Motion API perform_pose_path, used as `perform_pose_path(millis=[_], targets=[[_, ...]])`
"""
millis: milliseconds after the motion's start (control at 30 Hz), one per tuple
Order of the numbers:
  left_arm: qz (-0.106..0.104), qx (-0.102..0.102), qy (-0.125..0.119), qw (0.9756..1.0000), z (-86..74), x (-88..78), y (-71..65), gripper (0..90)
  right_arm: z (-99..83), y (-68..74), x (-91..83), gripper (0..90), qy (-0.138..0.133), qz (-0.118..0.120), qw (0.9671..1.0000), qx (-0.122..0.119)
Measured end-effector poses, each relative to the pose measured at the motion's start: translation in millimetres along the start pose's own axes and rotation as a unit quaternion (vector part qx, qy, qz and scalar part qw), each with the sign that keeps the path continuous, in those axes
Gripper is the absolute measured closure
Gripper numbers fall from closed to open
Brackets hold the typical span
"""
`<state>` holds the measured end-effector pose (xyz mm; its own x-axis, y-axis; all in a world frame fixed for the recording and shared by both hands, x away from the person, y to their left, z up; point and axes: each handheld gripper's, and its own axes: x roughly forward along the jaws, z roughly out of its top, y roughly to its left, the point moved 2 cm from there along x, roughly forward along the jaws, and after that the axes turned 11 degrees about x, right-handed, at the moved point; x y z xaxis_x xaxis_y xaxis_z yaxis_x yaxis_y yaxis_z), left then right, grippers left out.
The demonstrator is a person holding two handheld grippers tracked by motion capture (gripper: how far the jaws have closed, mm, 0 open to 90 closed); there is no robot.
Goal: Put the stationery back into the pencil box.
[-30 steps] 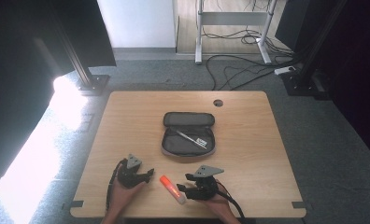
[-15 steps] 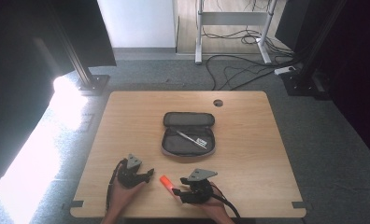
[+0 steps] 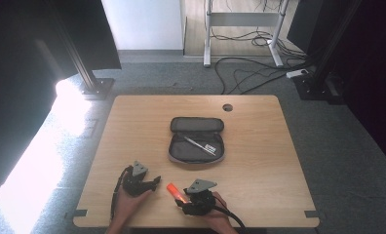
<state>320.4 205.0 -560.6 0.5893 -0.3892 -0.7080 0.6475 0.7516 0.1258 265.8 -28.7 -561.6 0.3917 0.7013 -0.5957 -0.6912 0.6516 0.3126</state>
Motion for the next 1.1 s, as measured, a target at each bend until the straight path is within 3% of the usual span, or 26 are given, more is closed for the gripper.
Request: perform_pose_path(millis=[200, 533, 633, 1100], targets=[[0.000, 0.000, 0.000, 1.0000, 0.0, 0.0, 0.0, 32.1, -2.7, 4.6, 3.7, 50.3, 0.010, -0.024, 0.9995, -0.019], [0.000, 0.000, 0.000, 1.0000, 0.0, 0.0, 0.0, 32.1, -4.1, 9.1, 5.0, 58.3, 0.005, -0.065, 0.9966, -0.049], [0.000, 0.000, 0.000, 1.0000, 0.0, 0.0, 0.0, 32.1, -3.6, 7.8, 4.4, 65.0, 0.003, -0.067, 0.9967, -0.045], [0.000, 0.000, 0.000, 1.0000, 0.0, 0.0, 0.0, 32.0, -2.8, 2.5, 3.1, 66.0, 0.001, -0.058, 0.9976, -0.038]])
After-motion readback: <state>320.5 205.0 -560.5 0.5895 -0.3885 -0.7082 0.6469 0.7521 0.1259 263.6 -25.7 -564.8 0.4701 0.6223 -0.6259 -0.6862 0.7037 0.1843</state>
